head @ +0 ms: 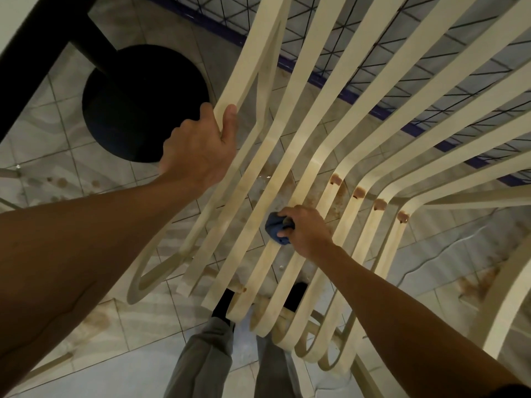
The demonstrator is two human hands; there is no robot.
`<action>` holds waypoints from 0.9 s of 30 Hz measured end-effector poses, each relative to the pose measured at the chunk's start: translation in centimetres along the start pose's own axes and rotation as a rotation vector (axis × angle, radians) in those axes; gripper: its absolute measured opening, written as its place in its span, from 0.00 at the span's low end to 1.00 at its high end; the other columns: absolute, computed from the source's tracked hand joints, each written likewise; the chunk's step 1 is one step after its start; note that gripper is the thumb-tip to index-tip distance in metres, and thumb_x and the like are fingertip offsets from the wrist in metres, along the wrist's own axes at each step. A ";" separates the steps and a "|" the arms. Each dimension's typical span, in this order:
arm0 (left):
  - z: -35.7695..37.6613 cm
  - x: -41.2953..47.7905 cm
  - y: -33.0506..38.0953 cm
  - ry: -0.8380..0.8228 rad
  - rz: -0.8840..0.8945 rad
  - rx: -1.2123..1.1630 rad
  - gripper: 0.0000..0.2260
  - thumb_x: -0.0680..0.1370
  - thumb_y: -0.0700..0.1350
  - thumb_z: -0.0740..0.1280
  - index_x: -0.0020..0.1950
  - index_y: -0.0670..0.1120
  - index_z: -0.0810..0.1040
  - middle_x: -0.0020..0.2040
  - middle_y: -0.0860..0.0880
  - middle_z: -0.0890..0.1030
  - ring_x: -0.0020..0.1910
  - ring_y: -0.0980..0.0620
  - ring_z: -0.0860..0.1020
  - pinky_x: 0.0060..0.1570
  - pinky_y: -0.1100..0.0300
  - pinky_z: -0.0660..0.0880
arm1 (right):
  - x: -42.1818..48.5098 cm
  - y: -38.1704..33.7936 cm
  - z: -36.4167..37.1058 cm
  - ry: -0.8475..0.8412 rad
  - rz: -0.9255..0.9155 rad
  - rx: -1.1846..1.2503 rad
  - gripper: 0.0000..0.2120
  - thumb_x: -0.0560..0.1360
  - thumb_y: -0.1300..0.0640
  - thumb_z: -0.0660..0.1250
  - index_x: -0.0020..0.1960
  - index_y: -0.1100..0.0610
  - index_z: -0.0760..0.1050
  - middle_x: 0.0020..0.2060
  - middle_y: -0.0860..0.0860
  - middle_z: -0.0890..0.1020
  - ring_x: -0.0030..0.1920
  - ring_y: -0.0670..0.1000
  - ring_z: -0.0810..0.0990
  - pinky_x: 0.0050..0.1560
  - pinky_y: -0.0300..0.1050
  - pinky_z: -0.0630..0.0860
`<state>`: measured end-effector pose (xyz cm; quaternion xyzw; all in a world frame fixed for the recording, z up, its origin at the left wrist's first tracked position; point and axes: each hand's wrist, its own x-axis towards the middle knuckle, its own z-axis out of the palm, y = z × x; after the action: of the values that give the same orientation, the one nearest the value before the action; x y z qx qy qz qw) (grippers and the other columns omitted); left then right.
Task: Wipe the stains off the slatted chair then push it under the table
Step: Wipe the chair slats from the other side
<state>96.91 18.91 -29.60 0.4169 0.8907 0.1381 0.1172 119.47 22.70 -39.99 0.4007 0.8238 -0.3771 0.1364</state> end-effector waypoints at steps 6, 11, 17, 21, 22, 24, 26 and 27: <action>0.0 0.1 0.1 0.003 -0.002 -0.010 0.24 0.83 0.61 0.47 0.59 0.42 0.69 0.43 0.47 0.71 0.38 0.48 0.74 0.38 0.53 0.76 | 1.2 0.5 -1.1 -0.011 0.014 -0.014 0.15 0.73 0.63 0.70 0.59 0.58 0.80 0.50 0.56 0.81 0.52 0.55 0.79 0.49 0.42 0.71; 0.0 0.0 0.1 -0.002 0.002 -0.015 0.25 0.82 0.61 0.47 0.59 0.42 0.69 0.44 0.47 0.72 0.38 0.48 0.74 0.38 0.54 0.75 | 0.7 0.3 -0.4 0.077 0.054 0.021 0.14 0.73 0.64 0.70 0.59 0.58 0.80 0.50 0.55 0.80 0.51 0.54 0.78 0.47 0.38 0.69; 0.3 0.0 -0.1 0.016 0.002 -0.004 0.24 0.82 0.61 0.47 0.59 0.43 0.69 0.44 0.47 0.72 0.37 0.49 0.73 0.35 0.57 0.69 | -0.9 -0.1 0.9 -0.031 -0.020 -0.032 0.15 0.75 0.62 0.71 0.61 0.57 0.78 0.51 0.54 0.79 0.52 0.54 0.77 0.47 0.39 0.69; 0.3 0.1 -0.1 0.005 -0.004 0.004 0.24 0.83 0.61 0.47 0.57 0.42 0.69 0.43 0.46 0.72 0.37 0.48 0.72 0.35 0.55 0.66 | 0.3 0.4 -0.4 -0.043 -0.065 -0.125 0.14 0.74 0.63 0.69 0.60 0.58 0.79 0.50 0.55 0.80 0.53 0.55 0.77 0.51 0.46 0.74; 0.3 0.2 -0.1 0.002 0.001 0.004 0.24 0.83 0.61 0.47 0.57 0.42 0.69 0.43 0.46 0.73 0.38 0.48 0.72 0.35 0.55 0.68 | 0.8 0.6 -0.7 0.000 -0.049 -0.121 0.14 0.74 0.64 0.68 0.59 0.58 0.79 0.50 0.55 0.80 0.52 0.55 0.77 0.51 0.47 0.74; 0.2 0.2 -0.2 -0.002 0.007 -0.007 0.25 0.82 0.61 0.46 0.58 0.42 0.69 0.44 0.44 0.74 0.39 0.47 0.74 0.36 0.53 0.72 | 1.3 0.8 -1.1 0.066 0.010 -0.090 0.14 0.73 0.66 0.68 0.58 0.57 0.80 0.50 0.55 0.80 0.51 0.56 0.78 0.47 0.45 0.73; 0.2 0.2 -0.2 -0.007 0.009 -0.011 0.25 0.82 0.62 0.46 0.59 0.42 0.69 0.45 0.43 0.76 0.39 0.46 0.75 0.38 0.52 0.76 | 1.3 0.6 -0.9 0.092 0.048 -0.044 0.15 0.73 0.67 0.68 0.57 0.56 0.80 0.49 0.55 0.80 0.49 0.56 0.79 0.44 0.42 0.71; 0.1 0.2 -0.2 -0.010 0.008 -0.010 0.25 0.82 0.62 0.46 0.59 0.42 0.69 0.46 0.43 0.76 0.40 0.46 0.75 0.38 0.52 0.76 | 1.2 0.5 -0.7 0.091 0.062 -0.027 0.15 0.73 0.67 0.68 0.58 0.56 0.80 0.49 0.55 0.79 0.50 0.56 0.79 0.44 0.41 0.70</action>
<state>96.72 18.94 -29.79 0.4207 0.8877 0.1411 0.1230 119.12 24.10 -40.38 0.4410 0.8213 -0.3430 0.1155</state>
